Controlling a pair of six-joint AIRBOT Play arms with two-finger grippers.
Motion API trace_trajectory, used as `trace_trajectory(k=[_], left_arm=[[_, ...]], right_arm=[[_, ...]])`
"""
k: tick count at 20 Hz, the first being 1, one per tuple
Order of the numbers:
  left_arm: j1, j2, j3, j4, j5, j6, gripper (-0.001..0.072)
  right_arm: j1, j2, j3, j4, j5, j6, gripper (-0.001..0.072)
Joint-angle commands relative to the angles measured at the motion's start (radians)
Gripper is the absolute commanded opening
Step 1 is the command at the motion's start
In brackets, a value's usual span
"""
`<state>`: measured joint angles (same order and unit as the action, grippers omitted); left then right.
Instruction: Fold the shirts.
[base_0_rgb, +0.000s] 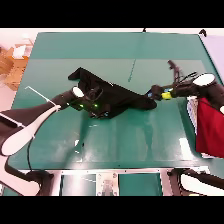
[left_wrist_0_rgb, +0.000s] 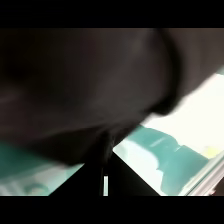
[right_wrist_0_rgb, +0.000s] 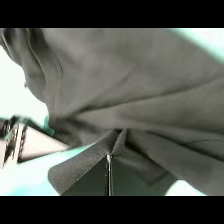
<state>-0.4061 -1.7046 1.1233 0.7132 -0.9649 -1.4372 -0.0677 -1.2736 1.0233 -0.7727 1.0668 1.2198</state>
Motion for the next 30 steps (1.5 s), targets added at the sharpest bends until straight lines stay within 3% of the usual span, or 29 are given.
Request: trace_trajectory(k=[1, 5, 10, 11, 12, 13, 17, 20, 23, 27, 28, 30], left_arm=[[0.086, 0.061, 0.002, 0.282, -0.206, -0.098, 0.0026], [0.249, 0.256, 0.002, 0.573, -0.362, -0.155, 0.0026], [0.381, 0.381, 0.000, 0.550, -0.401, -0.097, 0.0026], [0.374, 0.377, -0.004, 0.536, -0.388, -0.090, 0.0026], [0.363, 0.375, -0.011, 0.511, -0.358, -0.083, 0.0026], [0.355, 0.375, -0.017, 0.505, -0.334, -0.080, 0.0027], [0.354, 0.375, -0.019, 0.514, -0.351, -0.079, 0.0026], [0.354, 0.375, -0.019, 0.513, -0.348, -0.080, 0.0027], [0.354, 0.375, -0.019, 0.509, -0.345, -0.080, 0.0026], [0.354, 0.375, -0.019, 0.506, -0.342, -0.079, 0.0027], [0.354, 0.375, -0.019, 0.505, -0.340, -0.079, 0.0027], [0.354, 0.375, -0.019, 0.506, -0.341, -0.072, 0.0027]], right_arm=[[-0.156, 0.041, 0.080, -0.016, 0.011, 0.023, 0.0014], [-0.388, 0.050, 0.115, -0.016, 0.063, 0.037, 0.0014], [-0.381, 0.049, 0.078, -0.005, 0.140, 0.007, 0.0026], [-0.339, 0.049, 0.033, -0.005, 0.139, 0.001, 0.0184], [-0.293, 0.049, -0.021, -0.003, 0.139, -0.002, 0.0397], [-0.235, 0.049, -0.085, 0.010, 0.140, -0.032, 0.0484], [0.022, 0.049, -0.280, 0.157, 0.197, -0.201, 0.0491], [0.192, 0.048, -0.308, 0.156, 0.077, -0.207, 0.0491], [0.283, 0.032, -0.299, 0.183, -0.048, -0.191, 0.0490], [0.370, -0.056, -0.267, 0.244, -0.092, -0.192, 0.0483], [0.390, -0.077, -0.257, 0.250, -0.123, -0.191, 0.0350], [0.402, -0.105, -0.223, 0.273, -0.161, -0.190, 0.0012]])
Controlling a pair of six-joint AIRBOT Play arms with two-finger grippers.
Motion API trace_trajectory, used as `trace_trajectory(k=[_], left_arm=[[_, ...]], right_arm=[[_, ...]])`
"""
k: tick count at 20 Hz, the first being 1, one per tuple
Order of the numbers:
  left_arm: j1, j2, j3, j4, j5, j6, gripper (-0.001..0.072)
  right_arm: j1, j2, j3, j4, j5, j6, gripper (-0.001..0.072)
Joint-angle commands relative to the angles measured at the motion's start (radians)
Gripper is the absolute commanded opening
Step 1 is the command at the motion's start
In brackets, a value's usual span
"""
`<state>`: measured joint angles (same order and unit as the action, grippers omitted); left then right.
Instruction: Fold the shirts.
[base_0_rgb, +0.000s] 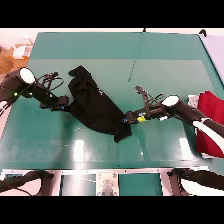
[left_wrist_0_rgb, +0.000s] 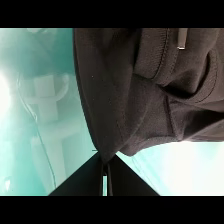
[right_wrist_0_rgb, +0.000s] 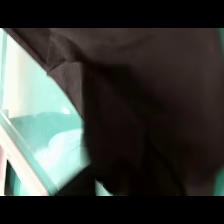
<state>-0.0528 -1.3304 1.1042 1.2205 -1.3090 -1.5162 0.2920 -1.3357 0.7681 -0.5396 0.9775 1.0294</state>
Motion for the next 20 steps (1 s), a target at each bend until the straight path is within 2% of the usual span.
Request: trace_trajectory(k=[1, 3, 6, 10, 13, 15, 20], left_arm=[[0.001, 0.004, 0.003, 0.000, -0.006, 0.007, 0.0026], [0.001, 0.019, 0.055, 0.064, -0.069, 0.007, 0.0026], [0.001, 0.107, 0.265, 0.267, -0.193, 0.005, 0.0026], [0.004, 0.211, 0.670, 0.290, -0.187, -0.036, 0.0026], [0.004, 0.228, 1.006, 0.290, -0.160, -0.048, 0.0026], [0.004, 0.251, 1.138, 0.262, -0.100, -0.050, 0.0026], [0.004, 0.427, 1.132, 0.179, 0.188, -0.026, 0.0026]], right_arm=[[0.027, -0.042, 0.061, 0.039, -0.067, 0.003, 0.0015], [-0.063, -0.014, 0.166, 0.038, 0.021, 0.013, 0.0014], [-0.307, 0.114, 0.388, 0.039, 0.138, 0.087, 0.0014], [-0.627, 0.281, 0.726, 0.039, 0.161, 0.195, 0.0014], [-0.769, 0.338, 0.936, 0.042, 0.183, 0.241, 0.0014], [-0.824, 0.362, 1.066, 0.042, 0.182, 0.271, 0.0014], [-0.894, 0.399, 1.305, 0.042, 0.061, 0.277, 0.0014]])
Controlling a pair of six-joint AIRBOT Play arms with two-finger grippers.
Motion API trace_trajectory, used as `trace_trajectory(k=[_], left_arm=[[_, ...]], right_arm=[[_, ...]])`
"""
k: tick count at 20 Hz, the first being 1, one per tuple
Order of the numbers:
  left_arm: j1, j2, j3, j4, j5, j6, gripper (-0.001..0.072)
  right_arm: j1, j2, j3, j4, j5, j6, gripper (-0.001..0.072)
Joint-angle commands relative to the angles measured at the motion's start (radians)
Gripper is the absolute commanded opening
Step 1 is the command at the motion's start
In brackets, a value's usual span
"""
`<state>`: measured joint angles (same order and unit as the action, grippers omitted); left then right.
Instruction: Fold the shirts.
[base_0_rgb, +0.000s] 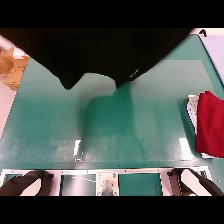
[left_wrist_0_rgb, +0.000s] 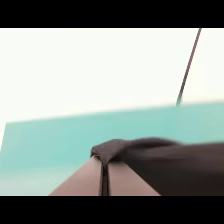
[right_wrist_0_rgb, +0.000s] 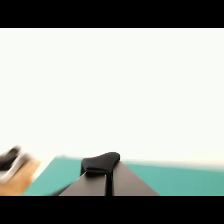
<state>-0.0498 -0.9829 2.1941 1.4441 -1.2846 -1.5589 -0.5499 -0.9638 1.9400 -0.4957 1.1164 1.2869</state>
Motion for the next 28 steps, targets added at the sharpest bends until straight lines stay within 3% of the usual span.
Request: trace_trajectory(k=[1, 6, 12, 17, 21, 24, 28], left_arm=[[0.001, 0.108, 0.042, -0.056, 0.206, 0.024, 0.0026], [0.001, 0.128, 0.008, -0.124, 0.218, 0.061, 0.0026], [0.001, 0.094, -0.330, -0.114, 0.318, 0.081, 0.0026], [0.001, -0.204, -0.436, -0.111, 0.315, 0.128, 0.0027], [0.001, -0.538, -0.441, -0.120, 0.275, 0.151, 0.0026], [0.001, -0.735, -0.440, -0.206, 0.350, 0.234, 0.0027], [0.001, -0.857, -0.437, -0.222, 0.435, 0.233, 0.0028]], right_arm=[[-0.054, 0.043, 0.138, -0.002, -0.107, 0.019, 0.0014], [-0.054, 0.053, 0.138, -0.014, -0.180, 0.011, 0.0014], [0.014, -0.113, 0.060, -0.017, -0.172, 0.011, 0.0014], [0.252, -0.411, -0.020, -0.192, -0.159, 0.020, 0.0015], [0.361, -0.678, -0.022, -0.224, -0.162, 0.032, 0.0014], [0.379, -0.817, -0.022, -0.224, -0.166, 0.051, 0.0014], [0.375, -0.895, -0.022, -0.327, -0.113, 0.120, 0.0026]])
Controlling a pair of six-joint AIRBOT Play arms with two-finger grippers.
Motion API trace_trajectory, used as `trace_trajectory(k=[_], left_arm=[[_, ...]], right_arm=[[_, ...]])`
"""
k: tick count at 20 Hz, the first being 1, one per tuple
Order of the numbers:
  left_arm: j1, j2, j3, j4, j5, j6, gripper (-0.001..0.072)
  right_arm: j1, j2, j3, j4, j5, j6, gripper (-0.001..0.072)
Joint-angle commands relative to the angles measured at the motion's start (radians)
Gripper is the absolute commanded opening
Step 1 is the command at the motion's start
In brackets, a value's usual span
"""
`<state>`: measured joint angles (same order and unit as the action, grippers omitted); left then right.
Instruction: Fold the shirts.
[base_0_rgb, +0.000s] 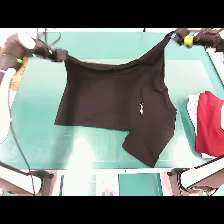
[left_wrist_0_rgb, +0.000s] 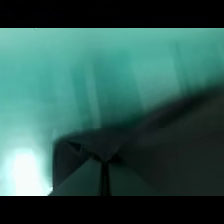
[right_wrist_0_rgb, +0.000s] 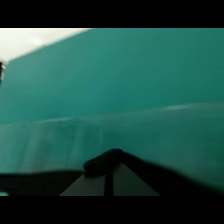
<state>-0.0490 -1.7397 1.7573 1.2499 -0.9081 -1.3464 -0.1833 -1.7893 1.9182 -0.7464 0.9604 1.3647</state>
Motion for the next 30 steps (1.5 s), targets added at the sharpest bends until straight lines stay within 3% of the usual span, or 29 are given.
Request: trace_trajectory(k=[1, 2, 3, 4, 6, 8, 11, 13, 18, 23, 24, 25, 27, 29, 30], left_arm=[[0.000, -0.101, 0.001, -0.009, 0.055, 0.021, 0.0029], [0.005, -0.095, 0.009, 0.014, 0.040, 0.021, 0.0189], [0.018, -0.091, 0.034, 0.024, 0.000, 0.019, 0.0483], [0.039, -0.091, 0.073, 0.023, -0.071, 0.015, 0.0516], [0.097, -0.088, 0.141, 0.021, -0.241, 0.008, 0.0515], [0.174, -0.076, 0.146, 0.004, -0.407, -0.036, 0.0514], [0.293, -0.070, 0.063, -0.069, -0.669, -0.051, 0.0514], [0.357, -0.029, -0.085, -0.090, -0.756, -0.067, 0.0513], [0.452, 0.140, -0.558, -0.133, -0.635, -0.005, 0.0513], [0.440, 0.148, -0.803, -0.380, -0.458, 0.122, 0.0509], [0.440, 0.148, -0.819, -0.387, -0.443, 0.146, 0.0403], [0.440, 0.148, -0.829, -0.385, -0.439, 0.153, 0.0365], [0.440, 0.148, -0.838, -0.379, -0.438, 0.163, 0.0366], [0.440, 0.148, -0.838, -0.379, -0.439, 0.180, 0.0225], [0.441, 0.148, -0.837, -0.379, -0.439, 0.185, 0.0222]], right_arm=[[0.001, -0.071, 0.000, -0.135, 0.085, 0.058, 0.0203], [-0.014, -0.069, 0.000, -0.171, 0.131, 0.087, 0.0423], [-0.042, -0.068, 0.000, -0.183, 0.190, 0.102, 0.0467], [-0.073, -0.067, 0.000, -0.182, 0.253, 0.101, 0.0467], [-0.139, -0.067, 0.000, -0.182, 0.408, 0.091, 0.0352], [-0.184, -0.055, -0.021, -0.182, 0.525, 0.080, 0.0351], [-0.234, 0.076, -0.237, -0.182, 0.512, 0.027, 0.0348], [-0.276, 0.211, -0.460, -0.182, 0.446, -0.014, 0.0348], [-0.404, 0.599, -1.071, -0.143, 0.215, -0.082, 0.0348], [-0.435, 0.745, -1.316, -0.100, 0.129, -0.116, 0.0355], [-0.435, 0.745, -1.323, -0.100, 0.119, -0.117, 0.0370], [-0.435, 0.745, -1.323, -0.098, 0.099, -0.116, 0.0372], [-0.444, 0.745, -1.321, -0.096, 0.096, -0.063, 0.0402], [-0.495, 0.745, -1.331, -0.103, 0.153, -0.032, 0.0405], [-0.536, 0.745, -1.339, -0.114, 0.193, -0.009, 0.0406]])
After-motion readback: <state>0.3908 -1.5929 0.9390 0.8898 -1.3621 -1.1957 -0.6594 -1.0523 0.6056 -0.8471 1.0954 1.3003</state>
